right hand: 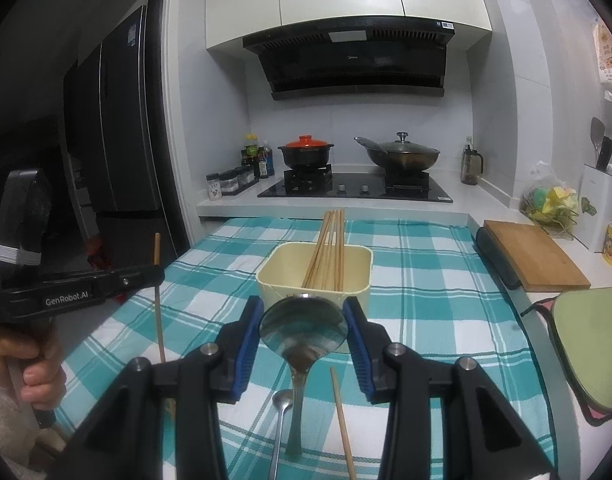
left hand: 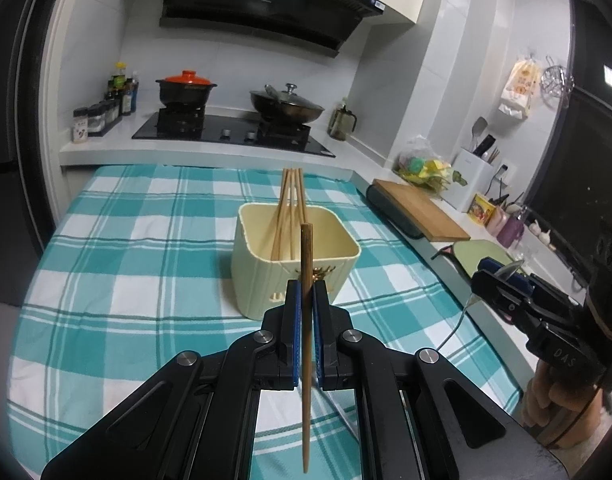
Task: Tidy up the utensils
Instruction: 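Lift the spoon and chopstick and carry them above the cream holder with both grippers, then lower the spoon and chopstick into the holder and open both grippers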
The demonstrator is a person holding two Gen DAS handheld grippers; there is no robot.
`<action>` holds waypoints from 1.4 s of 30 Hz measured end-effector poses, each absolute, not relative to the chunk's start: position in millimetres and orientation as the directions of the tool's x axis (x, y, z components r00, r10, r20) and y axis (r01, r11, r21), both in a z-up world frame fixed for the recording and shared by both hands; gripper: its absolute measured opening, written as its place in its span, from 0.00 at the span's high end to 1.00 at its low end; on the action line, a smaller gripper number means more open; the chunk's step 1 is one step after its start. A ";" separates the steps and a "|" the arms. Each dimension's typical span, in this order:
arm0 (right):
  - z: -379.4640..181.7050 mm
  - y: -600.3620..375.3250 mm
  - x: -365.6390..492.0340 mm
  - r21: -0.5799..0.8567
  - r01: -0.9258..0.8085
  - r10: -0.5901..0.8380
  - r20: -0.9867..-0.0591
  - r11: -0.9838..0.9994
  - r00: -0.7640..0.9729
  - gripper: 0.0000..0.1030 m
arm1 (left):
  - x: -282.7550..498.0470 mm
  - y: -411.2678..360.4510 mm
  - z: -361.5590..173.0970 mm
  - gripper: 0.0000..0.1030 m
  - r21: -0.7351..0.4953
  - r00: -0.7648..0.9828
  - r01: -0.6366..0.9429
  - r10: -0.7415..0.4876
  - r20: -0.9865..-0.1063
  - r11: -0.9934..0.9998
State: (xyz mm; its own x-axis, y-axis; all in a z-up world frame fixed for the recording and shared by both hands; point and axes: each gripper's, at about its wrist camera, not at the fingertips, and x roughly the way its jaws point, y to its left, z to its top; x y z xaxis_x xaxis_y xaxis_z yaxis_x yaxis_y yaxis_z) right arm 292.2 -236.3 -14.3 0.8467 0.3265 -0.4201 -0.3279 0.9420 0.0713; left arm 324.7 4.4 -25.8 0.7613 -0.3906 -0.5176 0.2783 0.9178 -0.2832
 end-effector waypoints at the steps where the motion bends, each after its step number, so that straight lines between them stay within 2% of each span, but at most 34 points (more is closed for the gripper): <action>1: -10.9 -236.9 295.8 0.076 -0.333 0.333 -0.421 0.940 0.844 0.60 | 328.2 4.3 -21.4 0.96 -0.287 0.759 0.282 -0.396 -0.517 0.915; 7: 19.0 -240.7 328.1 0.114 -0.362 0.375 -0.417 0.925 0.828 0.60 | 354.8 4.9 19.1 0.96 -0.301 0.767 0.302 -0.418 -0.486 0.904; 15: 74.6 -235.4 384.4 0.094 -0.386 0.392 -0.380 0.918 0.838 0.60 | 399.9 -4.6 79.3 0.96 -0.241 0.826 0.306 -0.383 -0.413 0.921; 22: 97.6 -228.3 436.4 0.050 -0.362 0.357 -0.328 0.931 0.874 0.60 | 453.7 -21.7 96.0 0.96 -0.175 0.870 0.280 -0.326 -0.369 0.944; 29: 68.3 -226.2 486.7 0.042 -0.348 0.338 -0.373 0.936 0.864 0.60 | 506.7 -36.4 63.9 0.96 -0.143 0.889 0.233 -0.270 -0.370 0.962; 37: -2.1 -226.1 544.1 0.063 -0.345 0.322 -0.545 0.936 0.774 0.60 | 554.9 -43.1 -9.4 0.96 -0.140 0.831 0.177 -0.225 -0.509 0.974; 42: -32.6 -227.6 564.0 0.079 -0.325 0.305 -0.602 0.942 0.738 0.60 | 570.8 -47.8 -44.2 0.96 -0.127 0.793 0.167 -0.210 -0.572 0.978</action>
